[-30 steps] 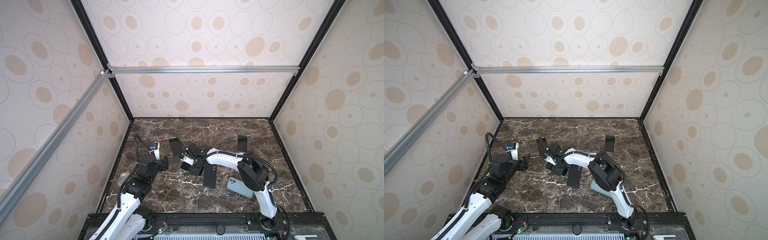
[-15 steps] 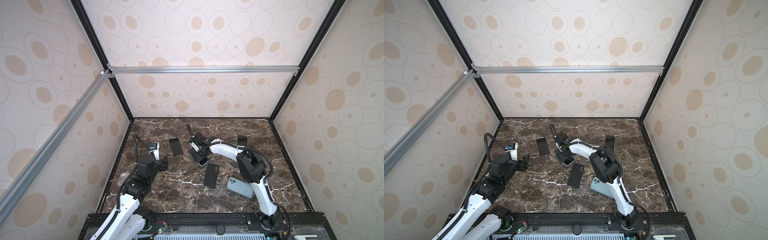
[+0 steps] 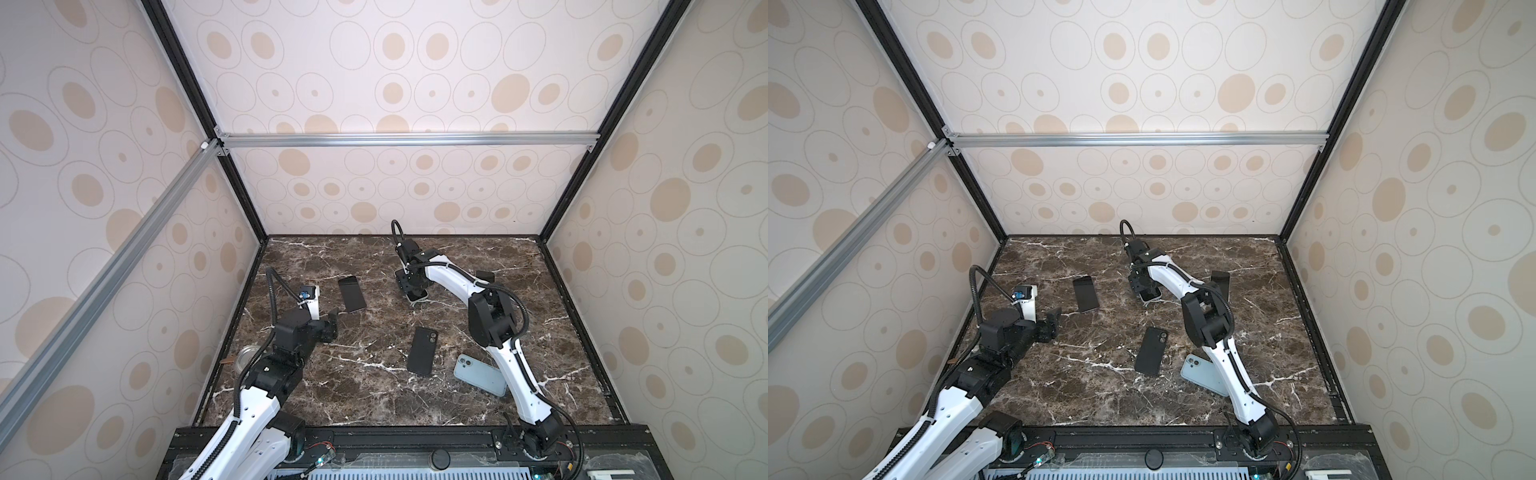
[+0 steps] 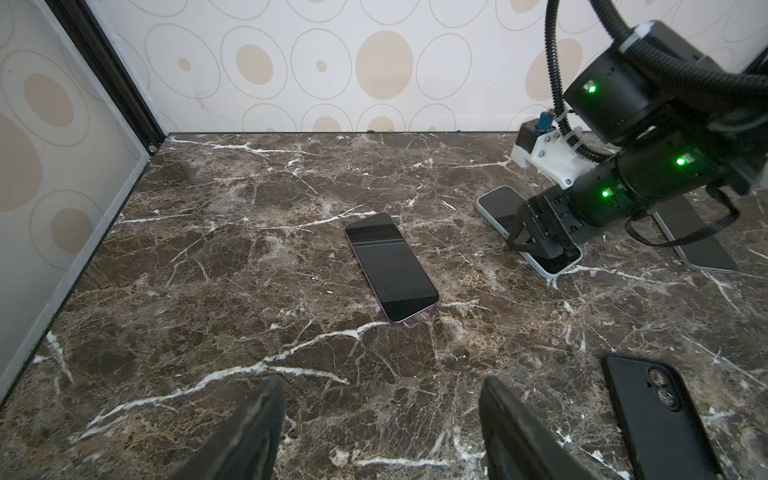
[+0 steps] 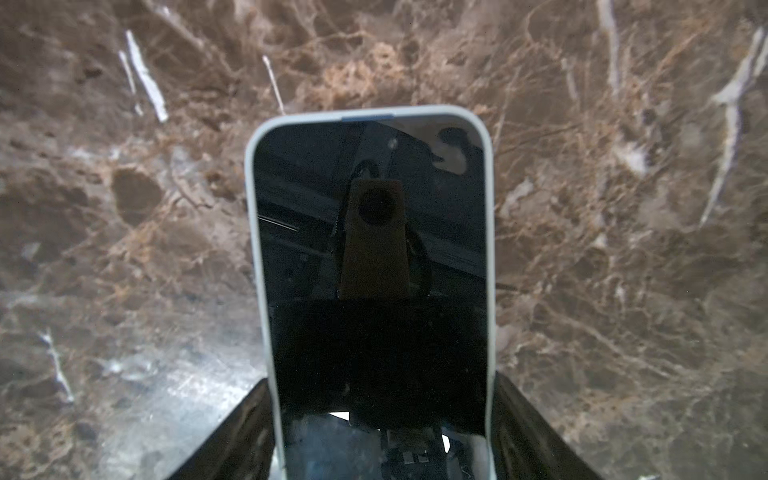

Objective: Put the phone into the phone case

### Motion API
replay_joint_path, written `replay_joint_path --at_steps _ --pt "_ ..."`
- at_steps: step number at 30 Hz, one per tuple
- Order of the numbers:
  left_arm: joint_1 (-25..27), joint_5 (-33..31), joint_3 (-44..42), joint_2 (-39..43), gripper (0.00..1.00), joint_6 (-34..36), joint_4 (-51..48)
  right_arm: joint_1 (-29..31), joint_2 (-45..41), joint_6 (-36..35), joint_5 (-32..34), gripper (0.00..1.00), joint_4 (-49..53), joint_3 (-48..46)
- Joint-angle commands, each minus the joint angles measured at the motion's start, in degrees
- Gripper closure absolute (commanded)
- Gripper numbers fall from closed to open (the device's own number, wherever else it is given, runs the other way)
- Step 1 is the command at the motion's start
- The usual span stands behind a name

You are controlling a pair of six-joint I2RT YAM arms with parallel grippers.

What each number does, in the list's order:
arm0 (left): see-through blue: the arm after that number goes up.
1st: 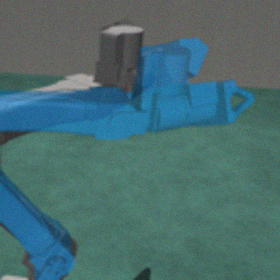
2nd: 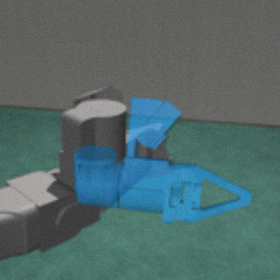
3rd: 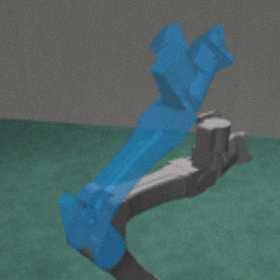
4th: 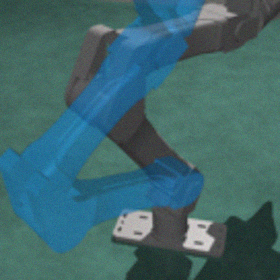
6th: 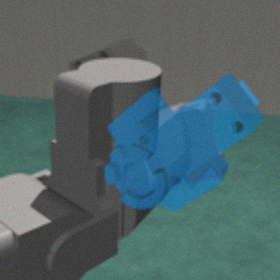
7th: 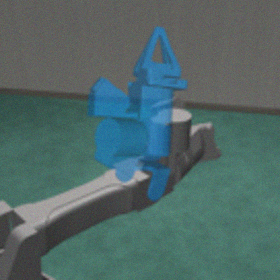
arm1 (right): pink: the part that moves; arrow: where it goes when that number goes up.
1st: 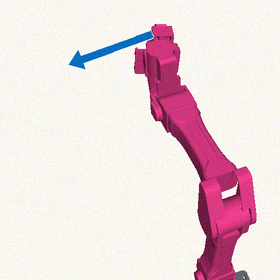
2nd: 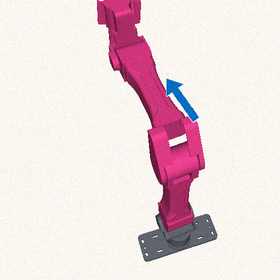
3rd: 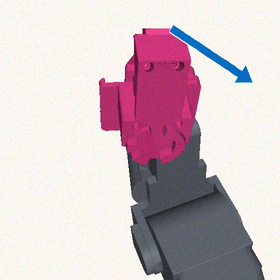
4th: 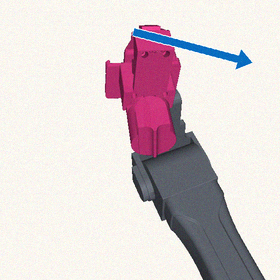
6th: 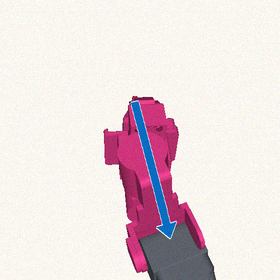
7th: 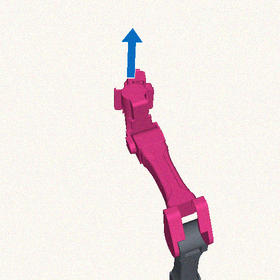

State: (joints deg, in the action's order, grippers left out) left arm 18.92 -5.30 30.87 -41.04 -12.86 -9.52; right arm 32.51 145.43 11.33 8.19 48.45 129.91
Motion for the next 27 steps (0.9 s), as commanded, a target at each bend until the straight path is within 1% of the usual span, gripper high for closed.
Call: replay_joint_path --at_steps 1,5,8,11,13,16,18,21,27 --pt "-0.28 0.67 0.4 0.41 0.26 -0.36 -0.29 -0.43 4.93 2.16 1.97 0.34 6.11 3.09" --pt "-0.31 1.08 0.32 0.3 0.26 -0.33 -0.15 -1.63 7.16 4.3 1.07 0.33 7.59 6.61" --pt "-0.3 1.5 0.36 -0.08 0.26 -0.38 0.21 -2.05 7.81 4.81 0.62 0.31 7.41 7.45" --pt "-0.35 1.93 0.53 -0.79 0.26 -0.38 0.34 -2.02 8.12 4.26 -0.38 0.21 7.88 9.06" --pt "-0.29 2.05 0.57 -1.06 0.26 -0.34 0.18 -2.03 8.14 3.71 -0.86 0.12 9.11 11.16" --pt "-0.31 2.22 0.5 -0.98 0.26 -0.42 0.19 -2.05 6.93 3.21 -0.32 0.05 10.89 13.55" --pt "-0.32 2.31 0.47 -1.06 0.26 -0.44 0.37 -2.07 5.2 2.75 -0.52 0.02 11.21 13.62" --pt "-0.29 2.57 0.59 -1.24 0.26 -0.47 0.33 -2.09 2.06 2.38 -0.61 0.0 11.59 13.47" --pt "-0.3 3.7 0.4 -1.23 0.26 -0.85 0.6 -1.94 -4.78 2.39 -0.32 0.0 13.52 12.21"
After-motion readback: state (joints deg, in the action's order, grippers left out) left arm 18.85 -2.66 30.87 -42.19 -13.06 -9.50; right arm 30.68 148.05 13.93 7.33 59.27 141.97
